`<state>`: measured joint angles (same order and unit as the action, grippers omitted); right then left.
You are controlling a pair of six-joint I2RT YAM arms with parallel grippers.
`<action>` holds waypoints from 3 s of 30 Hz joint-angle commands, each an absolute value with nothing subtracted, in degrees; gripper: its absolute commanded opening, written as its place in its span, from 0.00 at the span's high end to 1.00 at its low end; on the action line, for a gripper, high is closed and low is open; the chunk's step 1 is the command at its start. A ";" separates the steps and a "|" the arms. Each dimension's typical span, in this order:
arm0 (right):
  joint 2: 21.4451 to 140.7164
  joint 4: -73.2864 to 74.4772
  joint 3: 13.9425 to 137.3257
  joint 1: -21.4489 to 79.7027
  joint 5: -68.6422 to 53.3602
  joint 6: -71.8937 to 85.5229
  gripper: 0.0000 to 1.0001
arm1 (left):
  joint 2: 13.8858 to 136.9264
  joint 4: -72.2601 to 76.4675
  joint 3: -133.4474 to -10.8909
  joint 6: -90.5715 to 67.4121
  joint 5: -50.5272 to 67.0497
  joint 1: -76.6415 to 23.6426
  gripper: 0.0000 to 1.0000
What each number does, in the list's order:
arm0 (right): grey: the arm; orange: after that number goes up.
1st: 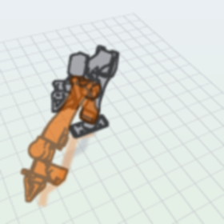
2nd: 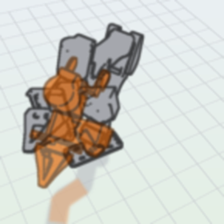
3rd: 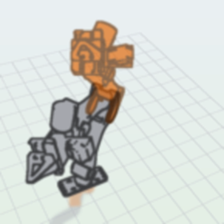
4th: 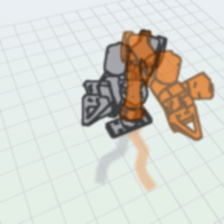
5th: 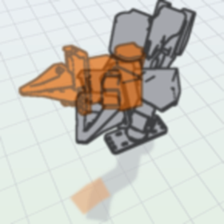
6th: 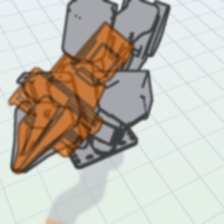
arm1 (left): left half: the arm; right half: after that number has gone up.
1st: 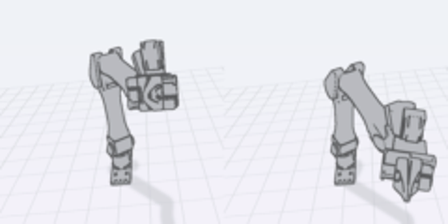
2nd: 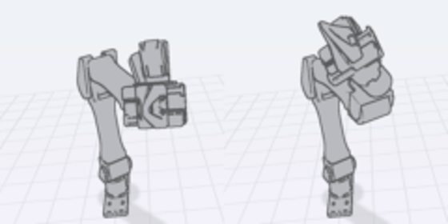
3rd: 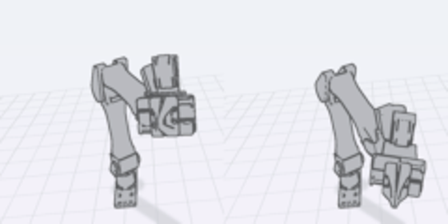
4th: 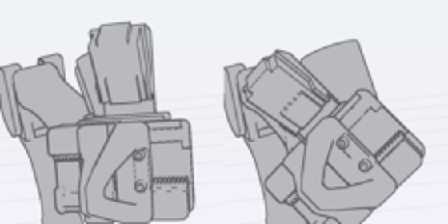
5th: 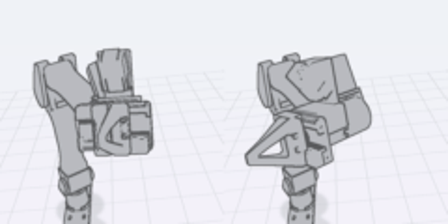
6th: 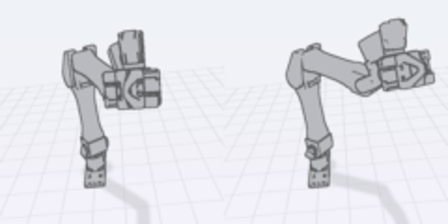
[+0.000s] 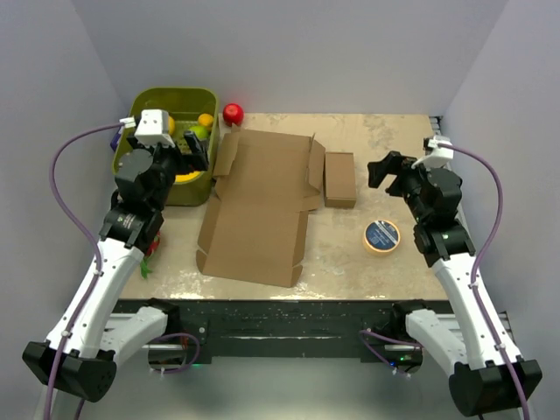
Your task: Fold the paper box
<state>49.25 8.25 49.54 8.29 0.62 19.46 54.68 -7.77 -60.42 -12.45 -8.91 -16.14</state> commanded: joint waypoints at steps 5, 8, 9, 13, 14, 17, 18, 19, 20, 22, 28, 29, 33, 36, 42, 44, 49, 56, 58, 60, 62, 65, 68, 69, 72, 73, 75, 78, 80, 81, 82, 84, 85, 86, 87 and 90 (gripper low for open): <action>48.42 10.98 53.43 8.35 2.90 16.62 0.01 | 54.58 -4.57 -56.25 -12.48 -14.42 -15.56 0.00; 49.83 12.04 53.96 8.44 1.41 16.43 0.01 | 53.44 -3.78 -55.29 -11.61 -12.75 -15.56 0.00; 50.09 12.30 54.05 8.44 0.97 16.35 0.01 | 53.00 -3.26 -54.24 -11.60 -12.57 -15.56 0.00; 52.37 15.28 55.72 9.05 2.01 16.08 0.01 | 52.29 -2.29 -52.65 -11.69 -11.78 -15.56 0.00; 53.08 17.73 57.11 9.66 3.50 15.82 0.01 | 52.38 -2.20 -52.47 -10.91 -10.56 -15.56 0.00; 57.56 21.61 60.36 16.32 13.76 15.29 0.02 | 53.17 -2.20 -52.21 -10.28 -9.76 -15.56 0.00; 59.22 23.45 61.08 22.00 20.76 15.21 0.02 | 53.43 -2.11 -52.12 -10.37 -9.76 -15.56 0.00; 62.54 24.25 61.78 24.84 24.14 15.21 0.02 | 53.79 -2.11 -52.03 -10.46 -9.58 -15.56 0.00; 64.58 24.78 63.09 27.31 26.43 16.34 0.02 | 53.96 -1.94 -51.94 -10.28 -8.54 -15.56 0.01; 69.31 25.31 64.07 31.11 26.55 18.10 0.02 | 54.58 -1.85 -51.77 -9.76 -6.51 -15.56 0.02; 76.45 22.06 67.32 33.40 23.47 21.27 0.02 | 55.72 -1.41 -51.15 -9.05 -4.57 -15.56 0.04; 78.99 23.37 69.67 33.75 24.51 21.10 0.02 | 55.81 -1.41 -51.07 -8.88 -4.14 -15.64 0.04; 86.38 26.98 76.63 36.47 30.14 20.92 0.02 | 56.25 -0.79 -50.63 -8.44 -2.82 -15.73 0.04; 93.56 27.86 81.28 36.91 31.72 21.53 0.01 | 56.60 -0.97 -50.63 -8.17 -2.81 -15.73 0.04; 109.91 35.40 96.22 38.76 40.92 21.27 0.01 | 56.43 -1.32 -50.63 -7.56 -4.83 -15.73 0.04; 114.41 40.31 103.42 39.81 44.54 21.36 0.01 | 56.43 -1.41 -50.80 -7.47 -4.83 -15.73 0.04; 125.57 44.56 112.92 40.25 49.30 22.76 0.01 | 56.51 -1.32 -50.89 -7.47 -4.92 -15.73 0.04; 132.18 43.95 115.13 39.99 52.99 23.55 0.02 | 56.60 -1.58 -51.07 -7.56 -4.57 -15.73 0.04; 133.06 43.86 115.66 39.82 53.52 23.73 0.05 | 56.34 -1.76 -51.07 -7.47 -4.83 -15.73 0.04; 133.42 43.94 115.58 39.29 54.23 24.26 0.11 | 56.16 -1.76 -51.06 -7.38 -5.18 -15.73 0.04; 132.89 43.42 114.79 38.68 54.32 25.22 0.14 | 55.99 -1.84 -51.06 -7.21 -5.71 -15.73 0.04; 131.05 40.97 112.33 38.23 54.40 24.87 0.23 | 55.81 -1.93 -51.24 -7.12 -5.89 -15.73 0.04; 130.17 39.38 111.10 37.62 54.67 24.17 0.31 | 55.72 -1.85 -51.24 -7.12 -5.80 -15.73 0.04; 130.25 39.29 111.09 37.36 54.75 24.00 0.35 | 55.72 -1.93 -51.15 -7.12 -5.80 -15.73 0.04; 130.69 39.64 111.36 36.13 53.97 23.47 0.45 | 55.72 -1.93 -51.24 -7.12 -5.89 -15.73 0.04; 130.52 39.90 111.18 35.78 53.96 23.73 0.49 | 55.72 -1.85 -51.07 -7.03 -5.80 -15.73 0.04; 129.73 39.64 110.57 35.16 53.53 23.55 0.68 | 55.90 -1.85 -51.07 -7.12 -5.54 -15.73 0.04; 125.96 35.61 106.71 34.98 51.07 21.10 0.93 | 56.07 -1.76 -51.06 -7.12 -4.49 -15.73 0.04; 122.89 33.93 103.55 34.89 50.19 20.13 1.00 | 56.42 -1.85 -51.15 -7.21 -4.31 -15.73 0.04; 122.00 33.84 102.67 34.72 49.92 20.13 1.00 | 56.51 -1.85 -51.07 -7.29 -4.39 -15.73 0.04; 121.04 33.66 100.66 34.37 49.31 20.04 1.00 | 56.60 -1.76 -51.15 -7.38 -4.39 -15.73 0.03; 117.18 32.79 98.10 33.93 47.39 20.13 1.00 | 56.95 -1.76 -51.15 -7.64 -4.22 -15.73 0.01; 115.51 32.44 95.04 33.32 46.50 19.95 1.00 | 57.13 -1.76 -51.15 -7.73 -3.78 -15.82 0.01; 114.01 31.13 93.36 32.96 45.62 19.95 1.00 | 57.56 -1.76 -51.07 -7.73 -3.52 -16.08 0.01; 110.51 30.42 90.03 32.70 43.61 19.69 1.00 | 57.83 -1.67 -51.06 -7.73 -3.17 -16.26 0.01; 103.83 29.09 84.49 31.12 40.70 19.43 1.00 | 59.50 -1.58 -51.24 -8.00 -1.24 -17.05 0.01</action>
<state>112.92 32.88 90.17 33.17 44.77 20.23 57.65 -3.92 -50.72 -7.90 -3.99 -16.21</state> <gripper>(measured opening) 0.015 0.988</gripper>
